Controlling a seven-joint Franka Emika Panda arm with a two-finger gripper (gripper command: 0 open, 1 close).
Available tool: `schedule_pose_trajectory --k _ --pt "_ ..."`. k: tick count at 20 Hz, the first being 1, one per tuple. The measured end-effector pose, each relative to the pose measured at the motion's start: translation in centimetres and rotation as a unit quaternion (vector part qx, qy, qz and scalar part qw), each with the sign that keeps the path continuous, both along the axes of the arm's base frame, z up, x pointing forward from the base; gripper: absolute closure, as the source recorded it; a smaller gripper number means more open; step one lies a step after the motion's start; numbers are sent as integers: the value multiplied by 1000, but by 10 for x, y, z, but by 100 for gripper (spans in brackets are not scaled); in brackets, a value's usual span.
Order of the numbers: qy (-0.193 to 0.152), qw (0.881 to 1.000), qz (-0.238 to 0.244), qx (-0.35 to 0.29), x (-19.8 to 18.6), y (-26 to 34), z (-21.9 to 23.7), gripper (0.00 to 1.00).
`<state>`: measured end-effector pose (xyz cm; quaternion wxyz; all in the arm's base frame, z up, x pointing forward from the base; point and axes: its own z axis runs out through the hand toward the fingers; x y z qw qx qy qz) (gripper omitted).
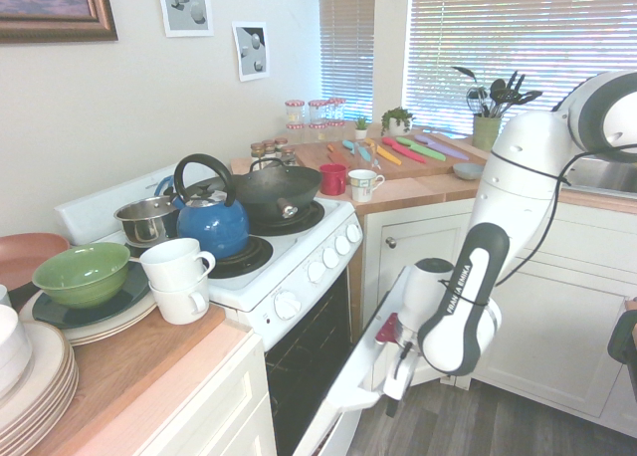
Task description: Close the oven
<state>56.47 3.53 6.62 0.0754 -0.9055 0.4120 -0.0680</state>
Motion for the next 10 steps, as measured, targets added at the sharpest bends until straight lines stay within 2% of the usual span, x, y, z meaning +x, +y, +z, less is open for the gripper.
schedule_pose_trajectory --k 2,4,7,10 --pt "-3 1000 -9 1 18 2 11 0" --pt "8 1000 -14 6 25 2 27 0" --pt "40 999 -9 14 22 -5 79 0" --pt "39 999 8 2 11 -20 140 0"
